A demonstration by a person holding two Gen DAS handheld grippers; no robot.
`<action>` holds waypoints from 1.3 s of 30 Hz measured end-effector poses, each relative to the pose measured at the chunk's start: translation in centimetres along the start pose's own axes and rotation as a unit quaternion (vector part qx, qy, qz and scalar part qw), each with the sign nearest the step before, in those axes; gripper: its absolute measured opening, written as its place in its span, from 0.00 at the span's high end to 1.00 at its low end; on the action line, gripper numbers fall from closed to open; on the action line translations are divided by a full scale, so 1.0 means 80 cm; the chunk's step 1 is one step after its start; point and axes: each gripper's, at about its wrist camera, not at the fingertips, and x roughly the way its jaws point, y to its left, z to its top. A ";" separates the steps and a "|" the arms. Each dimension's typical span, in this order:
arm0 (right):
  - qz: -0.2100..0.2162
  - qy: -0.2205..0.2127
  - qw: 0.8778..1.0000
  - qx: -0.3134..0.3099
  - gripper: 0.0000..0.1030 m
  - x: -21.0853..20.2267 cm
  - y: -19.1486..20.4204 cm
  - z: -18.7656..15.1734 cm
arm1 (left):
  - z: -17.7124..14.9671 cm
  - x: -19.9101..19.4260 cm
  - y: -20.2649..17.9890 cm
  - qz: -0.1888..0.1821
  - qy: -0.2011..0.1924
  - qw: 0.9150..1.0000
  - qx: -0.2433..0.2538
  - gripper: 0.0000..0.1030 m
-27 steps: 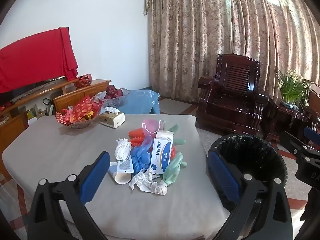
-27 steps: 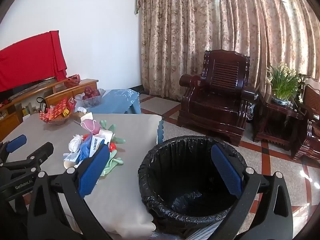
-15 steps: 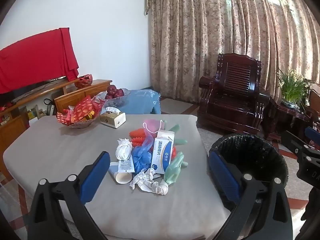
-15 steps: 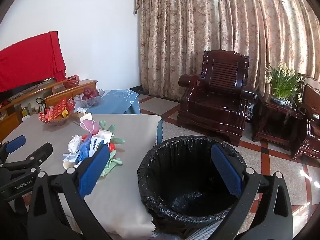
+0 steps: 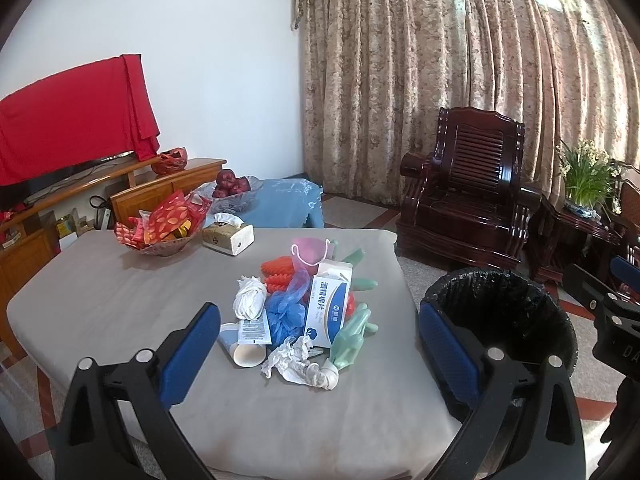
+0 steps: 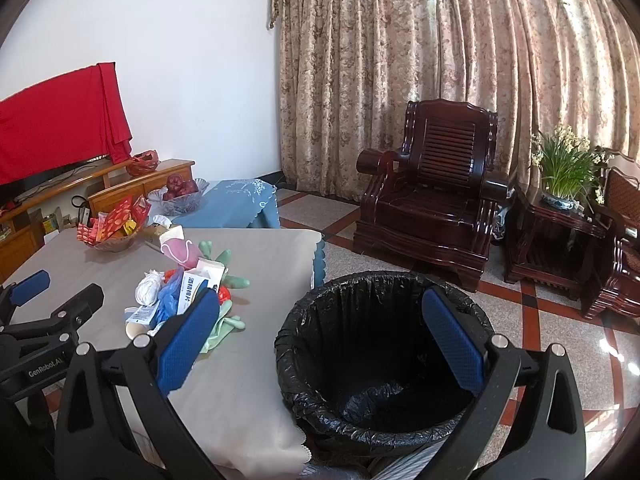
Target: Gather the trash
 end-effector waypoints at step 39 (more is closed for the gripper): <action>0.000 0.001 1.000 0.000 0.04 0.002 0.004 -0.005 | -0.001 0.002 0.002 0.000 0.000 1.000 0.001 0.06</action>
